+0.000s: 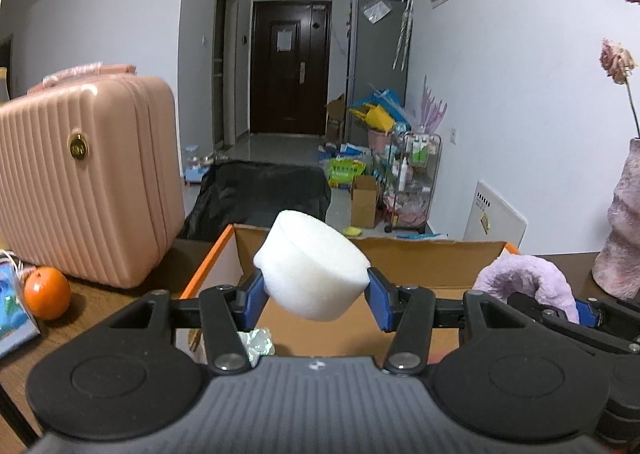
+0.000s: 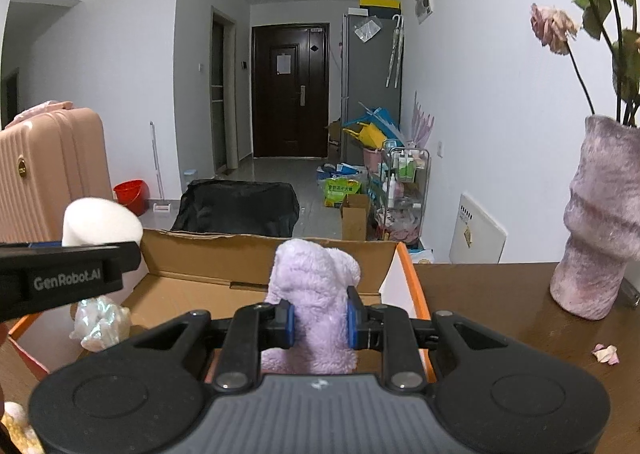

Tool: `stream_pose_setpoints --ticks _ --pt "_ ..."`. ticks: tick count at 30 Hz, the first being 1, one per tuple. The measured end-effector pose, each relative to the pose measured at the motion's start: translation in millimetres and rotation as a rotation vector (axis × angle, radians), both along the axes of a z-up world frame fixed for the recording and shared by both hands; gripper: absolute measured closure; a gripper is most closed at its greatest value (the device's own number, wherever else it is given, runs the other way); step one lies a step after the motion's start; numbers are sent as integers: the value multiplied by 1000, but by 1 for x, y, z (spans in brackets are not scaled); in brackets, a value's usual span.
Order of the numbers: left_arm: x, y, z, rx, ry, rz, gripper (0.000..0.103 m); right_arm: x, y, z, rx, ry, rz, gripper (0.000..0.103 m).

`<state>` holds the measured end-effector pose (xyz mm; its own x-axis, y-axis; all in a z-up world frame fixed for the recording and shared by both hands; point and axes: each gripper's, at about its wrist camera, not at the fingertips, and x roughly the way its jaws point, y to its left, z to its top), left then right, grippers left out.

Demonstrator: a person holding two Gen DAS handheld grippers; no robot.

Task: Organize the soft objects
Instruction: 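Carry the lavender sock and white foam cylinder over the cardboard box, then open both grippers to drop the sock and white cylinder into the box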

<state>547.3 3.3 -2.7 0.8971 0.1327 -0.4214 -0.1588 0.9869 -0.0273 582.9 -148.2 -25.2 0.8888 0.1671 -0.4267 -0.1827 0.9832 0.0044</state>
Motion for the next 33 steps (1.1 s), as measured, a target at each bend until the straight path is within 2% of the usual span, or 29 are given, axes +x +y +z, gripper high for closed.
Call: stream_pose_setpoints --ticks 11,18,21,24,26,27,29,31,33 --pt "20 11 -18 -27 70 4 50 10 1 -12 7 23 6 80" --pt "29 8 -29 6 110 0 50 18 4 -17 -2 47 1 80" --pt "32 9 -33 6 120 0 50 19 5 -19 -8 51 2 75" --pt "32 9 -33 7 120 -3 44 23 4 -18 -7 56 0 63" --pt "32 10 -33 -5 123 -4 32 24 3 -18 -7 59 -9 46" --pt "31 11 -33 -12 123 -3 20 22 4 -17 -5 57 -13 40" --pt "29 14 -32 -11 116 15 11 21 4 -16 -4 43 -20 16" --pt "26 15 -30 -7 100 35 1 19 3 -16 -8 30 -26 8" --pt "23 15 -29 -7 87 44 0 17 3 -15 -8 20 -30 2"
